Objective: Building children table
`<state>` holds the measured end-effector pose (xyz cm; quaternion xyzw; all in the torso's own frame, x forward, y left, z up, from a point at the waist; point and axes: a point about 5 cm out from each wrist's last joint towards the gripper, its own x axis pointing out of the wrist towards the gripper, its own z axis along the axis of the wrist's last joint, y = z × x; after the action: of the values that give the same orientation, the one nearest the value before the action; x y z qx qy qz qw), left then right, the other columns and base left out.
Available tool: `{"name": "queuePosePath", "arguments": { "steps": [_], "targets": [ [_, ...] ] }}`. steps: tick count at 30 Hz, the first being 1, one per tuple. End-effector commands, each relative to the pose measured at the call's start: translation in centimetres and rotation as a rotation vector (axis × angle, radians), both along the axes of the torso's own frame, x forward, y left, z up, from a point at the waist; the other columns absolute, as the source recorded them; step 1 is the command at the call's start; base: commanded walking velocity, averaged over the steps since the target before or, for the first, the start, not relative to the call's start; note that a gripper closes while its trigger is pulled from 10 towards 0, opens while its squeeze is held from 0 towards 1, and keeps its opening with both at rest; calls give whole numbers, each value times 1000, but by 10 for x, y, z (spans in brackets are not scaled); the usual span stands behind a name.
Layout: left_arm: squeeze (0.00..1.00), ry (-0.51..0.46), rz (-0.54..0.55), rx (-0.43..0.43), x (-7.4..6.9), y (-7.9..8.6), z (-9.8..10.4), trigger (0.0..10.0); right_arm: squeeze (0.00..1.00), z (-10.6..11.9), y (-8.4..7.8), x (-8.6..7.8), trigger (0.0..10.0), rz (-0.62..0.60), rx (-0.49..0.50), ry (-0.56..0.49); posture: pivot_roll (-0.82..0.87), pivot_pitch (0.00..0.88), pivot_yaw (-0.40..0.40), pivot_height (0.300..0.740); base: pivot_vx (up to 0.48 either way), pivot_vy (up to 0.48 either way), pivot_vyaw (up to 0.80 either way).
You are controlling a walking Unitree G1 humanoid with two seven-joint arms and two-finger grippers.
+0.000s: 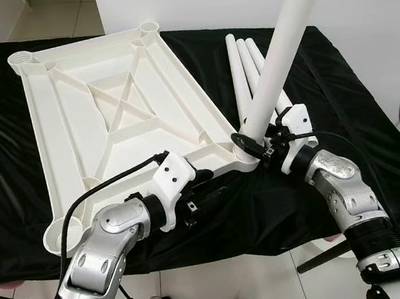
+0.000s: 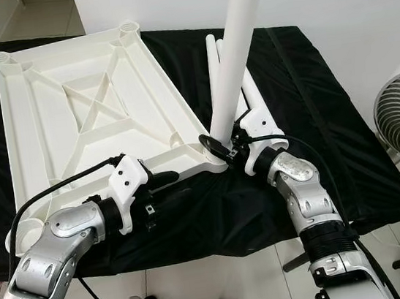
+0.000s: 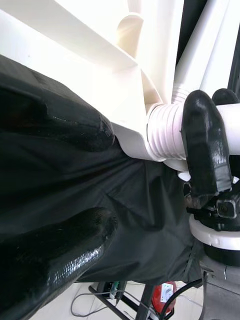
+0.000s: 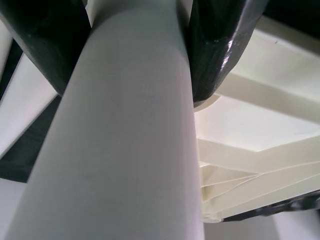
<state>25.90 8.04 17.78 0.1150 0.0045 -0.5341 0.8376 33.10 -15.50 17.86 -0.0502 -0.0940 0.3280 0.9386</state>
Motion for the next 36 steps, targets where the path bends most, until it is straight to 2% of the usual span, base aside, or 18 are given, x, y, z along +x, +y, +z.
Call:
{"name": "queuePosePath", "arguments": {
  "steps": [1, 8, 11, 14, 17, 20, 24, 30, 31, 36],
  "targets": [
    [0, 3, 30, 1, 0, -2, -3, 10000, 0, -5, -4, 0, 10000, -77, 19, 27, 50, 128, -60, 740, 0, 0, 0],
    [0, 5, 25, -1, -1, -3, -3, 10000, 0, -10, 11, -2, 10000, -183, 80, 65, 46, 125, -61, 740, 0, 0, 0],
    [0, 9, 17, -2, -2, -4, -4, 10000, 0, -18, 24, -2, 10000, -311, 124, 106, 46, 122, -63, 740, 0, 0, 0],
    [0, 10, 16, -2, -2, -4, -4, 10000, 0, -20, 26, -1, 10000, -354, 148, 123, 45, 118, -63, 740, 0, 0, 0],
    [0, 10, 14, -5, -2, -5, -5, 10000, 0, -27, 34, 1, 10000, -570, 210, 154, 49, 111, -68, 740, 0, 0, 0],
    [0, 10, 13, -6, -3, -6, -5, 10000, 0, -29, 37, 1, 10000, -637, 212, 169, 51, 107, -70, 740, 0, 0, 0],
    [0, 10, 15, -8, -3, -6, -5, 10000, 0, -31, 42, 0, 10000, -670, 224, 194, 57, 107, -72, 740, 0, 0, 0],
    [0, 12, 15, -9, -3, -6, -6, 10000, 0, -31, 45, -2, 10000, -627, 229, 192, 54, 105, -72, 740, 0, 0, 0],
    [0, 12, 15, -9, -3, -6, -5, 10000, 1000, -29, 45, -2, 10000, -603, 235, 178, 53, 103, -72, 740, 0, 0, 0],
    [0, 10, 14, -9, -3, -7, -5, 10000, 1000, -18, 42, -3, 10000, -497, 264, 116, 52, 104, -72, 740, 0, 0, 0]
  ]
}}
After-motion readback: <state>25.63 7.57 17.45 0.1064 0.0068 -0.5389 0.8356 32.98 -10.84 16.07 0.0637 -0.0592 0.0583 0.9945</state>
